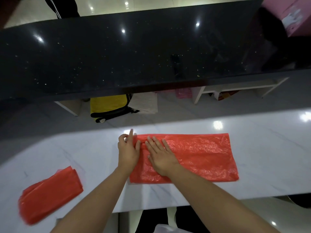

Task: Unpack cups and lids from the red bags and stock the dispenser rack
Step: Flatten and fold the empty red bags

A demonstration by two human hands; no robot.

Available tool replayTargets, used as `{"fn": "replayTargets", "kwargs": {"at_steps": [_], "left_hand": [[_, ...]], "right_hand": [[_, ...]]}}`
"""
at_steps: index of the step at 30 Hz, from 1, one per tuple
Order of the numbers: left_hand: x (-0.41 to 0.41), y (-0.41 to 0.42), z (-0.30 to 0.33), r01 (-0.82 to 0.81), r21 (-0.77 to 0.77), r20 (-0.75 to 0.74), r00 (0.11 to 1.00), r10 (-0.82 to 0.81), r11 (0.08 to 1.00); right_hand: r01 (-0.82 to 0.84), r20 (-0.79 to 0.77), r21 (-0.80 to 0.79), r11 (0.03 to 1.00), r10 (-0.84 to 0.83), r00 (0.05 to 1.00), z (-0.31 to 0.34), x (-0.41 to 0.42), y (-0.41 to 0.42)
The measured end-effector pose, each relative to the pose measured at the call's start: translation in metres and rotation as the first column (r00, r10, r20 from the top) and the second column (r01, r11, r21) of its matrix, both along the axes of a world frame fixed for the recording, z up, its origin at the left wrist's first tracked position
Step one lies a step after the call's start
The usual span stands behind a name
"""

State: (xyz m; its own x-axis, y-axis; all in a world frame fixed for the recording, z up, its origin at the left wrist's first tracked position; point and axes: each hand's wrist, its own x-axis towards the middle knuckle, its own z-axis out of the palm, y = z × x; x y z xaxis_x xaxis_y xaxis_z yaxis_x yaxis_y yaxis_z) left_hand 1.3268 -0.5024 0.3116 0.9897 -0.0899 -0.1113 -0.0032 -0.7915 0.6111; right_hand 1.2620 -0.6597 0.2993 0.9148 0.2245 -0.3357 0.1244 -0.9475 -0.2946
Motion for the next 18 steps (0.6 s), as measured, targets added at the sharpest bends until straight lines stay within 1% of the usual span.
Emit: {"fn": "replayTargets", "kwargs": {"at_steps": [2,3,4,6,7,9,12,14,16,18], "left_hand": [[0.006,-0.002,0.005,-0.204,-0.131,-0.122,0.974,0.188,0.970],[0.011,-0.002,0.007,-0.294,-0.144,-0.189,0.946,0.265,0.945],[0.015,-0.002,0.008,-0.350,-0.135,-0.251,0.917,0.309,0.927],[0.020,0.000,0.010,-0.376,-0.109,-0.332,0.886,0.323,0.920],[0.021,0.001,0.010,-0.367,-0.102,-0.343,0.885,0.314,0.925],[0.023,0.003,0.013,-0.333,-0.104,-0.325,0.902,0.284,0.937],[0.034,0.009,0.022,-0.285,-0.086,-0.248,0.934,0.257,0.955],[0.045,0.018,0.032,-0.251,-0.059,-0.167,0.957,0.239,0.966],[0.057,0.028,0.043,-0.205,-0.016,-0.066,0.977,0.203,0.979],[0.068,0.034,0.055,-0.152,0.019,0.011,0.988,0.152,0.988]], "right_hand": [[0.002,-0.008,-0.019,1.000,-0.002,1.000,-0.003,0.000,0.002],[0.004,-0.008,-0.025,1.000,-0.004,1.000,-0.004,0.000,0.002],[0.004,-0.010,-0.029,1.000,-0.004,1.000,-0.005,0.001,0.003],[0.002,-0.017,-0.029,1.000,-0.003,1.000,-0.004,0.004,0.004],[0.003,-0.024,-0.020,1.000,-0.003,1.000,-0.003,0.006,0.004],[0.023,-0.008,0.013,1.000,-0.023,1.000,0.003,0.007,0.003],[0.139,0.109,0.039,0.990,-0.142,0.984,0.011,0.001,-0.007],[0.240,0.156,0.042,0.970,-0.243,0.957,0.012,-0.011,-0.021],[0.314,0.187,0.006,0.949,-0.310,0.932,0.008,-0.025,-0.034],[0.358,0.171,-0.029,0.933,-0.348,0.922,0.002,-0.034,-0.042]]}}
